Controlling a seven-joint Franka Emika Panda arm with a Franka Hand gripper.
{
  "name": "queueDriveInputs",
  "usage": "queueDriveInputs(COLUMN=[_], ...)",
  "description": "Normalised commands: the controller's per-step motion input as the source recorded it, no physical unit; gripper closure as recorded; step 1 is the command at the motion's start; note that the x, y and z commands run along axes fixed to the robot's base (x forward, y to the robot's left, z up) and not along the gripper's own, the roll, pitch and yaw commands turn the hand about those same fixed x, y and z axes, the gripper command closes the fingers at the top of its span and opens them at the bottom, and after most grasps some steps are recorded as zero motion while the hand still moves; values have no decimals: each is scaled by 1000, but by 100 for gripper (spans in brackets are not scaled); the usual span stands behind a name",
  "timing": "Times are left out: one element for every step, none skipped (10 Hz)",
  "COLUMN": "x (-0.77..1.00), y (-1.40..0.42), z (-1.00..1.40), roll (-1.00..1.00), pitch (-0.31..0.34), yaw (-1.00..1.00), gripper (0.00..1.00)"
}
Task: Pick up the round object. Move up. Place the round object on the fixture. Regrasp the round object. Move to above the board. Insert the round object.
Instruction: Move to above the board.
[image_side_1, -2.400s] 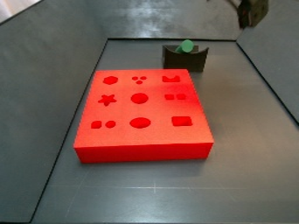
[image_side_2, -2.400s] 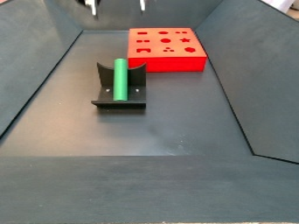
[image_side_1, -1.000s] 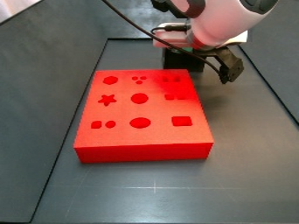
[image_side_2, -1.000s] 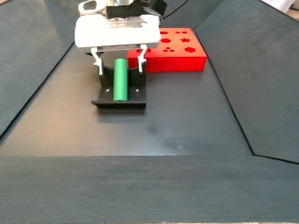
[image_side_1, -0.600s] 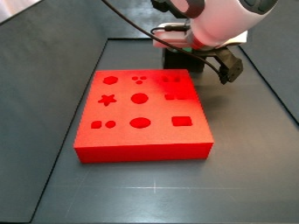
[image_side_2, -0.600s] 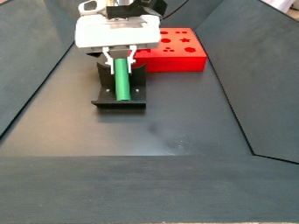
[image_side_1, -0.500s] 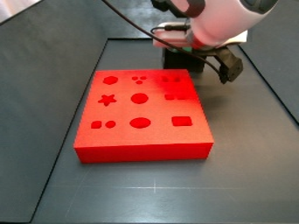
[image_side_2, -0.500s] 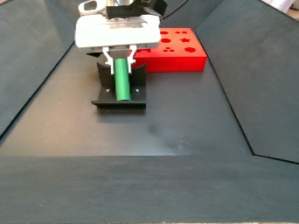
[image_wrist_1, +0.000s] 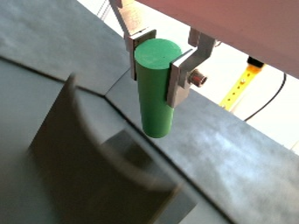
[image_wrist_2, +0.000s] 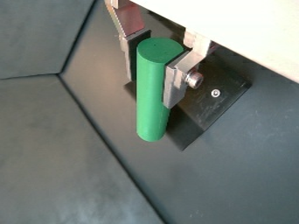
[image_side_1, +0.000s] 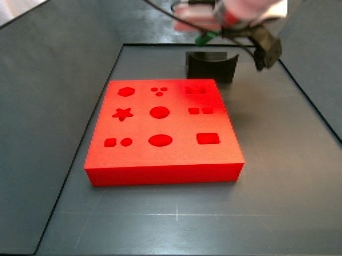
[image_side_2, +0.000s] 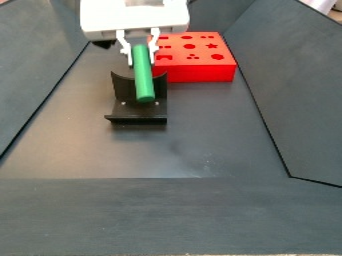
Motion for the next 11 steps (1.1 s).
queueDriveInputs(x=[-131, -128, -126, -124, -121, -119, -118, -116, -113, -108, -108], y=[113, 109, 106, 101, 97, 92, 90, 85, 80, 75, 74], z=[1000, 1000, 1000, 1000, 1000, 1000, 1000, 1000, 1000, 1000, 1000], roll=[-33, -35, -36, -43, -49, -56, -58, -58, -54, -54, -59], pitch=[-98, -80, -68, -40, -17, 16, 33, 63, 82, 96, 96], yaw=[43, -3, -24, -51, -65, -65, -62, -45, -31, -7, 5], gripper=[100, 100, 100, 100, 100, 100, 100, 100, 100, 100, 100])
